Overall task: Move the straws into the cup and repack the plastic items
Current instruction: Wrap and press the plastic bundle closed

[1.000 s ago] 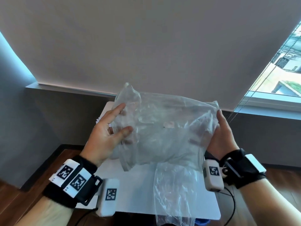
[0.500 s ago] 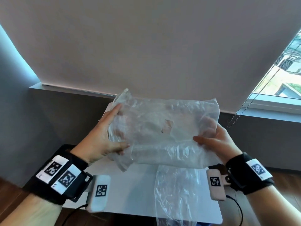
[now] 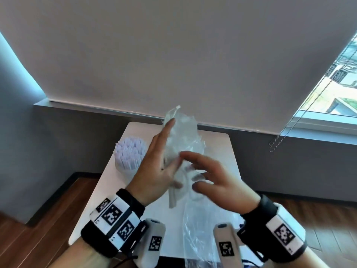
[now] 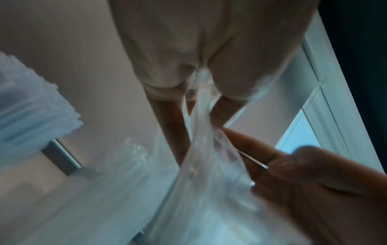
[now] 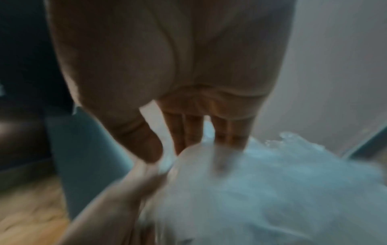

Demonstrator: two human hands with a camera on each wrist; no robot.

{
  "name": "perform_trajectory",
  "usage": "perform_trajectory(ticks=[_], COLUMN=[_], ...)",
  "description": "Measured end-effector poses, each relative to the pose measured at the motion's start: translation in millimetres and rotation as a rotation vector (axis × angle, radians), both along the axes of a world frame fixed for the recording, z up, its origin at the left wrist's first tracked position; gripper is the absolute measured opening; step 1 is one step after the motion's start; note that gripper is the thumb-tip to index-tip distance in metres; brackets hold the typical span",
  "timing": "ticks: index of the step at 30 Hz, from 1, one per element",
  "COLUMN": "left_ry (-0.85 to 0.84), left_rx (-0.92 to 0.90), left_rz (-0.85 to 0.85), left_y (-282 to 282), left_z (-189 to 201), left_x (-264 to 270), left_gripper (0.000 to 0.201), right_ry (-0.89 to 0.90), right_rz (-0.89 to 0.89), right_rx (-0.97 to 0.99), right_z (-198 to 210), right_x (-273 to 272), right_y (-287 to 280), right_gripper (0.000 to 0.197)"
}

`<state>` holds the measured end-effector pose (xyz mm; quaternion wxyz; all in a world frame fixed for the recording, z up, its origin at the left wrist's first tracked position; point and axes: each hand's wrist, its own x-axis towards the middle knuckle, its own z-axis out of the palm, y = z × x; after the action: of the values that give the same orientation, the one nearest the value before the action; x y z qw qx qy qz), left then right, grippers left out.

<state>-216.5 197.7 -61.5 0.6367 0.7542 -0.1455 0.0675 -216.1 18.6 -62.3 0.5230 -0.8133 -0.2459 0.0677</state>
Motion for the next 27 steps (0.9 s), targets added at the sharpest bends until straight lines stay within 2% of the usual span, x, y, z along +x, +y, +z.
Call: perform_trajectory(ticks=[2, 3, 4, 5, 7, 8, 10, 11, 12, 15, 17, 18, 20, 21, 23, 24, 27], left_ry=[0.044, 0.060, 0.078, 0.092, 0.111, 0.112, 0.088, 0.064, 0.048, 0.028, 0.101, 0.180, 0.347, 0.416, 0.526, 0.555, 0.500], left_rx=[-0.160, -0.215, -0.268, -0.296, -0.292, -0.275, -0.223, -0.199, -0.166, -0.010, -0.020, -0.086, -0.221, -0.287, -0.361, -0.334, -0.022], left_rz=[-0.009, -0.006, -0.007, -0.019, -0.065, -0.090, -0.094, -0.085, -0.084, -0.099, -0.126, -0.165, -0.270, -0.312, -0.343, -0.342, -0.456], left_y=[10, 15, 18, 21, 23, 24, 29, 32, 35, 39, 42, 43, 45, 45, 43, 39, 24], left_z=[3, 4, 4, 2, -1, -3, -5, -5, -5, -4, -6, -6, -3, 0, 3, 5, 6], left_x=[-3, -4, -4, -3, 1, 4, 8, 9, 9, 6, 3, 2, -2, -3, -3, -2, -3], left_gripper=[0.091, 0.096, 0.100, 0.100, 0.092, 0.080, 0.048, 0.040, 0.040, 0.061, 0.065, 0.055, 0.025, 0.017, 0.032, 0.041, 0.054], right_ry=[-0.010, -0.056, -0.054, 0.024, 0.298, 0.412, 0.467, 0.421, 0.362, 0.232, 0.148, 0.074, -0.059, -0.098, -0.154, -0.162, -0.162], right_rz=[-0.161, -0.292, -0.395, -0.410, -0.248, -0.177, -0.102, -0.082, -0.069, -0.015, 0.028, 0.030, 0.047, 0.058, 0.085, 0.109, 0.180], right_rx=[0.190, 0.200, 0.182, 0.184, 0.340, 0.444, 0.512, 0.473, 0.426, 0.364, 0.344, 0.312, 0.200, 0.147, 0.070, 0.054, 0.071], right_z=[0, -3, -5, -8, -12, -12, -9, -8, -7, -2, 4, 4, 4, 6, 12, 15, 31], right_x=[10, 16, 22, 26, 31, 32, 31, 31, 32, 33, 33, 35, 40, 41, 42, 42, 42], right_y=[-14, -23, -30, -34, -36, -36, -36, -37, -37, -40, -41, -43, -47, -47, -44, -42, -32], right_gripper=[0.045, 0.042, 0.047, 0.057, 0.065, 0.062, 0.051, 0.043, 0.037, 0.027, 0.016, 0.018, 0.024, 0.019, 0.012, 0.013, 0.012])
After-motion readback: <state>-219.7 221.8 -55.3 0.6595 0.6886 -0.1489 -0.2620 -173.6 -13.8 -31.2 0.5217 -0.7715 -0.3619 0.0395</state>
